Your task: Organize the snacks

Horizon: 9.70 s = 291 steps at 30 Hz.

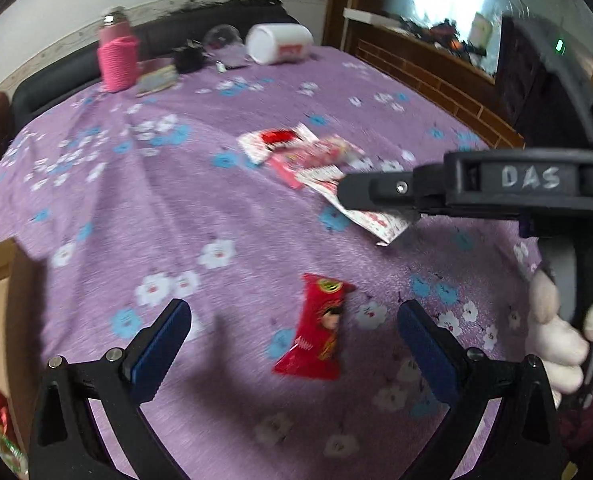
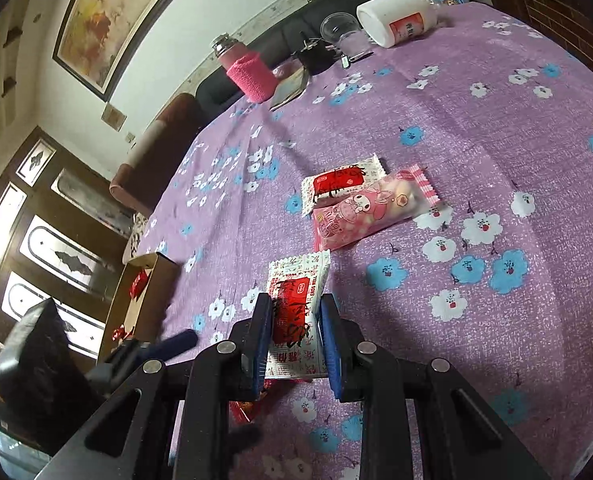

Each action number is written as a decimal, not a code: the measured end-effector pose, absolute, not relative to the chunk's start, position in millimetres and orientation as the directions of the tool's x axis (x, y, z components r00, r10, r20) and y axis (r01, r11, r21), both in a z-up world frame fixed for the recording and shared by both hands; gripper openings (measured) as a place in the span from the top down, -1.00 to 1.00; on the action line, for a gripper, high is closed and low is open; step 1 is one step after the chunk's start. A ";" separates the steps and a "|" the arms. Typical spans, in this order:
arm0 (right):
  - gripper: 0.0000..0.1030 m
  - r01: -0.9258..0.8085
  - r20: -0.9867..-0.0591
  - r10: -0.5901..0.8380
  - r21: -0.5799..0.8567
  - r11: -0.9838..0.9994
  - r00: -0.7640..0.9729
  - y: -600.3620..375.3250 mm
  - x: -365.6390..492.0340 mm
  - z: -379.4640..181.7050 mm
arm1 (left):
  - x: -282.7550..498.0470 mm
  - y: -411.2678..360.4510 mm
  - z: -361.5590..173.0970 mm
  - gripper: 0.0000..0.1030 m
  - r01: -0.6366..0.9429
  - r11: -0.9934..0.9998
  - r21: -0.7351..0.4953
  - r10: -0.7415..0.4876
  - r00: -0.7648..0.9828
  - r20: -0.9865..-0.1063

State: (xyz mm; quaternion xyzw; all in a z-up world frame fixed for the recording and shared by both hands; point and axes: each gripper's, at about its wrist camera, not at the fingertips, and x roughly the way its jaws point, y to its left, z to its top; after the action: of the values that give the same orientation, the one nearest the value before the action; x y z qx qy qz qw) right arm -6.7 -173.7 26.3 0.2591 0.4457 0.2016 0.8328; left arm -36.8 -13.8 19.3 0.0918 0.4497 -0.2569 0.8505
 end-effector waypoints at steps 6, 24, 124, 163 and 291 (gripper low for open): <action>0.51 -0.109 -0.641 0.519 0.566 0.817 0.565 -169.8 -7.9 31.2 | -42.3 -24.4 9.2 0.65 0.544 0.839 -0.017 -0.327 0.479 -0.815; 0.50 -0.333 -0.590 0.587 0.489 0.806 0.554 -73.8 -20.3 94.4 | -68.2 187.1 100.4 0.63 0.208 0.953 -0.220 -0.303 0.645 -0.702; 0.22 -0.302 -0.729 0.638 0.568 0.766 0.248 -56.6 24.9 35.0 | -123.9 156.6 52.1 -0.84 0.187 0.864 -0.467 -0.478 0.592 -0.649; 0.51 -0.159 -0.774 0.298 0.252 0.955 0.559 -113.8 -25.2 13.8 | -61.5 81.6 9.6 0.25 0.260 0.956 -0.136 -0.259 0.528 -0.809; -0.34 -0.358 -0.621 0.432 0.249 0.900 0.654 59.1 -140.6 70.5 | -192.3 209.0 97.7 -1.00 -0.219 0.976 -0.015 0.166 0.783 -0.599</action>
State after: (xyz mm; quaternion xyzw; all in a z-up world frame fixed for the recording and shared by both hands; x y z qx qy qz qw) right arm -140.6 59.1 70.5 0.0523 0.3546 0.2174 0.9079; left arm -192.3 209.0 97.7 -0.0420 0.3129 0.1021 0.9433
